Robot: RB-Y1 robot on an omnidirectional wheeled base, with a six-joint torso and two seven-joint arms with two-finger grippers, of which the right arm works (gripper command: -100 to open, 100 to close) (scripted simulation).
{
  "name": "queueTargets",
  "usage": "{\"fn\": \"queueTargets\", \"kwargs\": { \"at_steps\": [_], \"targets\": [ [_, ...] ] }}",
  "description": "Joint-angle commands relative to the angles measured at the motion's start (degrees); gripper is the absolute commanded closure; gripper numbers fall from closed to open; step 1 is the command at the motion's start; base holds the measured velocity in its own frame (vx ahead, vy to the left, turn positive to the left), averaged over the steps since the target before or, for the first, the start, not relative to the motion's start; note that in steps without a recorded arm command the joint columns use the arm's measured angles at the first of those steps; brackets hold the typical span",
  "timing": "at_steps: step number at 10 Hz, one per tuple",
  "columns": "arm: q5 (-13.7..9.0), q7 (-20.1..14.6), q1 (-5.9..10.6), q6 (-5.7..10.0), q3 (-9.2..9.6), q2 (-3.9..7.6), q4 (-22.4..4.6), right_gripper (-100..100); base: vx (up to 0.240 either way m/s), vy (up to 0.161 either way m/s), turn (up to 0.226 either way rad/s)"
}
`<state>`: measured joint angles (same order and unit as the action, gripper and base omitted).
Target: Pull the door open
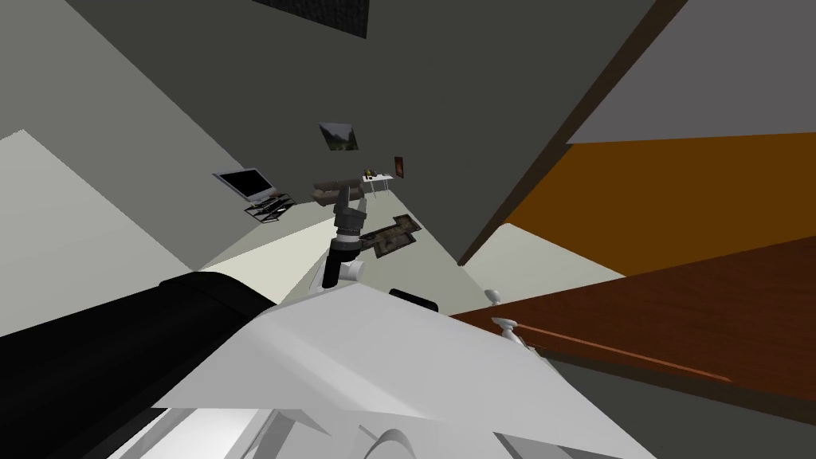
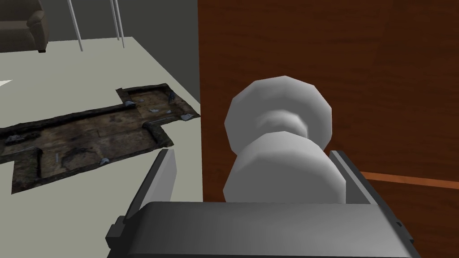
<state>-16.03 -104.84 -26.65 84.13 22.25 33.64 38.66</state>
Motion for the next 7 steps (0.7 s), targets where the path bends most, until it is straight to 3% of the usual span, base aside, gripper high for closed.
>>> {"fn": "queueTargets", "kwargs": {
  "at_steps": [1, 2, 7],
  "targets": [
    [1.43, -0.71, 0.87, 1.47, 2.13, -2.19, -2.23, 100, 0.006, -0.008, -0.008],
    [0.66, -0.36, 0.35, 0.44, 0.69, 0.09, -0.55, 100, -0.017, -0.026, -0.132],
    [2.95, -1.79, 2.99, 4.37, 2.98, -0.56, -5.89, 100, -0.061, -0.018, -0.119]
  ]
}}
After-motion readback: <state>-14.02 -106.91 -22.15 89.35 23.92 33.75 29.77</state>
